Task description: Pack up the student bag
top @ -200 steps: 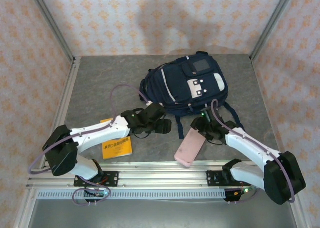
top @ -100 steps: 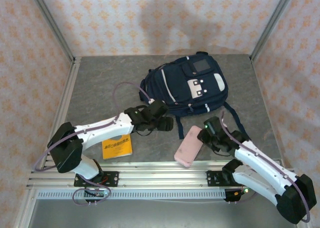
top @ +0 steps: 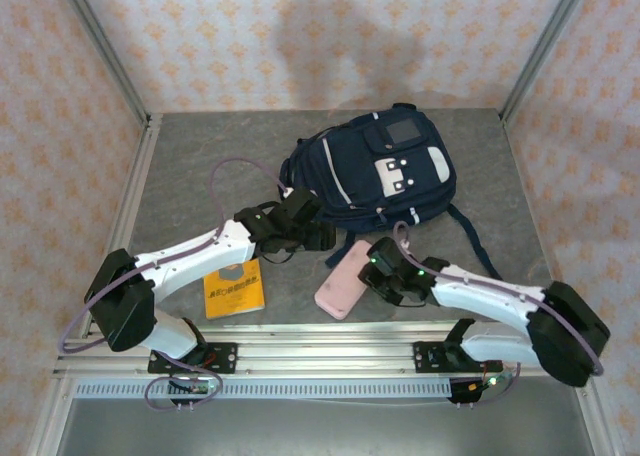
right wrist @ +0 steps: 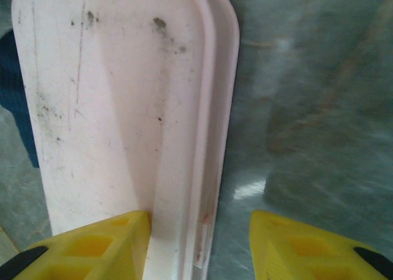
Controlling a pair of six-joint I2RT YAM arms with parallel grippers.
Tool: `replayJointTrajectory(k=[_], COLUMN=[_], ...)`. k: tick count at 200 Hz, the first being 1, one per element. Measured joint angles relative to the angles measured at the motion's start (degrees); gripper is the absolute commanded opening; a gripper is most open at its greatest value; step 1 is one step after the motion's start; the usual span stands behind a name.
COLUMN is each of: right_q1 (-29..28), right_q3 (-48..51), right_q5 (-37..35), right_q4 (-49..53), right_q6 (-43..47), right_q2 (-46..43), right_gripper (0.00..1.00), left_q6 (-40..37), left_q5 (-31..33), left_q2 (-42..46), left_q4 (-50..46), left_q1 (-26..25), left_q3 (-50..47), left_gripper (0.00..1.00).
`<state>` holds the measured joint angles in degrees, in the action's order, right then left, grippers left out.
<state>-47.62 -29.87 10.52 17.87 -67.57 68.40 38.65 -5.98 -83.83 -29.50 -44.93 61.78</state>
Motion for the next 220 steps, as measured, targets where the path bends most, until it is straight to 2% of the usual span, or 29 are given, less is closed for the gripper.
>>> replayJointTrajectory(k=[12, 24, 35, 49, 72, 114, 117, 119, 121, 133, 172, 220], right_q1=[0.0, 0.0, 0.0, 0.5, 3.1, 11.7, 12.3, 12.6, 13.0, 14.5, 15.2, 15.2], right_q3=[-2.7, -4.4, -5.0, -5.1, -5.1, -9.4, -9.8, -9.9, -10.2, -11.4, -12.7, -11.5], right_q5=[-0.1, -0.5, -0.8, -1.6, -4.8, -14.5, -15.0, -15.2, -15.6, -17.1, -18.3, -17.8], right_q4=[-0.5, -1.0, -1.3, -0.4, 4.1, 20.9, 21.8, 22.2, 22.9, 26.1, 31.5, 32.1], right_q6=[0.3, 0.9, 2.1, 3.1, 4.7, 8.9, 9.2, 9.5, 9.7, 11.1, 13.9, 14.6], right_q2=[3.1, 3.8, 3.1, -0.1, -9.1, -26.8, -27.6, -28.1, -28.8, -31.6, -32.8, -32.5], right_gripper=[0.5, 0.58, 0.65, 0.68, 0.69, 0.69, 0.69, 0.69, 0.69, 0.69, 0.69, 0.69], left_q6=[-1.3, -3.3, -5.3, -7.7, -10.0, -12.4, -12.6, -12.9, -12.9, -13.9, -15.5, -16.3], left_q5=[-0.2, -0.9, -1.1, -1.2, -1.0, -0.4, -0.3, -0.3, -0.2, 0.5, 2.7, 3.5], left_q2=[-0.3, -1.4, -2.9, -5.1, -8.7, -15.0, -15.5, -15.8, -16.0, -17.7, -22.9, -26.2], left_q4=[-0.7, -1.6, -1.9, -2.4, -2.8, -4.8, -5.0, -5.1, -5.2, -5.9, -8.8, -10.6], left_q1=[0.0, 0.0, 0.0, -0.3, -2.3, -9.8, -10.3, -10.6, -10.8, -12.1, -13.2, -14.0], left_q3=[0.1, 0.8, 1.7, 2.8, 4.5, 9.6, 9.9, 10.2, 10.4, 11.6, 14.9, 16.8], left_gripper=[0.79, 0.79, 0.81, 0.82, 0.84, 0.88, 0.9, 0.97, 0.99, 1.0, 1.0, 1.0])
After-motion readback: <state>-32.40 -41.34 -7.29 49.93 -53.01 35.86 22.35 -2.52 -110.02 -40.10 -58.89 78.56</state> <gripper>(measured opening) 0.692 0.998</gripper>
